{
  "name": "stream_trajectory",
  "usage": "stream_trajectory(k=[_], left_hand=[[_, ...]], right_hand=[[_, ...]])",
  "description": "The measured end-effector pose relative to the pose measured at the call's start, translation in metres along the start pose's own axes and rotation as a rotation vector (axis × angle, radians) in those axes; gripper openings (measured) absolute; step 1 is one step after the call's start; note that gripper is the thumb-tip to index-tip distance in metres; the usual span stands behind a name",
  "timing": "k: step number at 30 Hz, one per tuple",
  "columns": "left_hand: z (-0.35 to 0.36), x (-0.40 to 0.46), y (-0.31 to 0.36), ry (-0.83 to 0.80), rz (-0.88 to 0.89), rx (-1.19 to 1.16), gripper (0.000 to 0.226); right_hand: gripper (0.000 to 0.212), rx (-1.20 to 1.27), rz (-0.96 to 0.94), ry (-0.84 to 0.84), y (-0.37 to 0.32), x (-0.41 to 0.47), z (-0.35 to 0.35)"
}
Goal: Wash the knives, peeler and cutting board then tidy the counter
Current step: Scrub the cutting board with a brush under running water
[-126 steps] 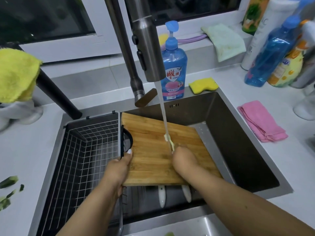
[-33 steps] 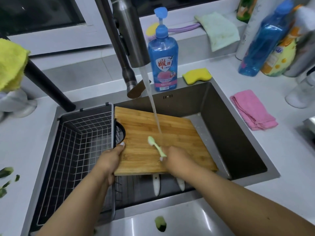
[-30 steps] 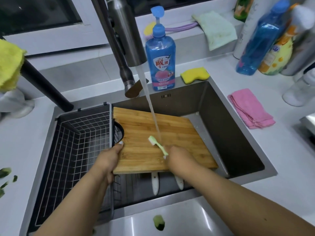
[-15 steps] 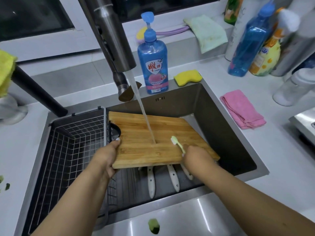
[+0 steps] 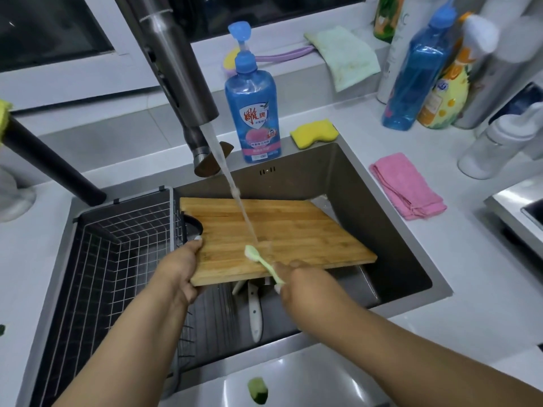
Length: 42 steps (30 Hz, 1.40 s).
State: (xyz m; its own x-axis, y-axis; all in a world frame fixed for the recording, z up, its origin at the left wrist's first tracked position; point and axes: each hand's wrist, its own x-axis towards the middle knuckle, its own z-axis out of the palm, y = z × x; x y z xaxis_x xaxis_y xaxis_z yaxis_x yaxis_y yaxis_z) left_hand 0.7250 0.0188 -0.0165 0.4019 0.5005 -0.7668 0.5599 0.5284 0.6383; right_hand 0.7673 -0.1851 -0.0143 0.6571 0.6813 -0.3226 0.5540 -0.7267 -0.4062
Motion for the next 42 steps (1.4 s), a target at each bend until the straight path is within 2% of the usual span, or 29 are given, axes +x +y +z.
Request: stream_trajectory(k=[2,6,8,10,14,15,19,22,26,30,31,33,35,37,40,42], left_hand=[[0.0,0.0,0.001,-0.006,-0.018,-0.012,0.026],[-0.003,0.002,-0.003,-0.007,-0.019,-0.027,0.026],[-0.002,0.003,-0.004,-0.01,-0.009,-0.028,0.026],[0.0,0.002,-0.005,-0.006,0.008,-0.029,0.026],[0.007,-0.004,-0.006,-0.001,0.034,-0.024,0.025],[0.008,-0.005,-0.006,-0.002,0.034,-0.028,0.025],[0.007,-0.006,-0.005,0.004,0.032,-0.037,0.025],[0.004,-0.004,-0.002,-0.002,0.016,-0.036,0.026],[0.005,-0.001,0.004,-0.004,0.029,-0.033,0.024],[0.01,-0.001,0.007,0.009,0.055,-0.023,0.024],[0.01,-0.001,0.007,0.014,0.059,-0.02,0.024],[0.01,-0.001,0.006,0.012,0.056,-0.022,0.023],[0.008,-0.001,0.006,0.0,0.048,-0.027,0.023],[0.005,-0.001,0.006,-0.01,0.048,-0.023,0.024],[0.003,0.0,0.006,0.0,0.068,-0.013,0.024],[0.003,-0.002,0.006,0.018,0.076,0.004,0.026]], right_hand=[[0.038,0.001,0.023,-0.01,0.006,-0.003,0.0],[0.026,-0.029,0.437,-0.072,0.067,0.028,-0.004],[0.024,-0.068,0.485,-0.086,0.075,0.036,-0.007],[0.024,-0.074,0.427,-0.106,0.055,0.035,-0.007],[0.027,0.029,0.091,-0.015,-0.003,0.022,0.001],[0.027,0.034,0.096,-0.03,-0.004,0.029,0.0],[0.027,-0.104,0.404,-0.102,0.041,0.057,-0.009],[0.028,-0.213,0.49,-0.131,0.072,0.046,-0.013],[0.028,-0.171,0.442,-0.154,0.051,0.023,-0.009],[0.048,-0.107,0.131,-0.064,-0.001,0.016,-0.006],[0.048,-0.057,0.132,-0.074,-0.004,0.02,-0.008],[0.035,0.003,0.273,-0.118,0.012,0.039,-0.012],[0.023,-0.068,0.418,-0.136,0.039,0.047,-0.021],[0.025,-0.101,0.467,-0.116,0.062,0.046,-0.025],[0.027,-0.152,0.376,-0.147,0.048,0.035,-0.019],[0.028,-0.025,0.24,-0.104,0.012,0.03,-0.012]])
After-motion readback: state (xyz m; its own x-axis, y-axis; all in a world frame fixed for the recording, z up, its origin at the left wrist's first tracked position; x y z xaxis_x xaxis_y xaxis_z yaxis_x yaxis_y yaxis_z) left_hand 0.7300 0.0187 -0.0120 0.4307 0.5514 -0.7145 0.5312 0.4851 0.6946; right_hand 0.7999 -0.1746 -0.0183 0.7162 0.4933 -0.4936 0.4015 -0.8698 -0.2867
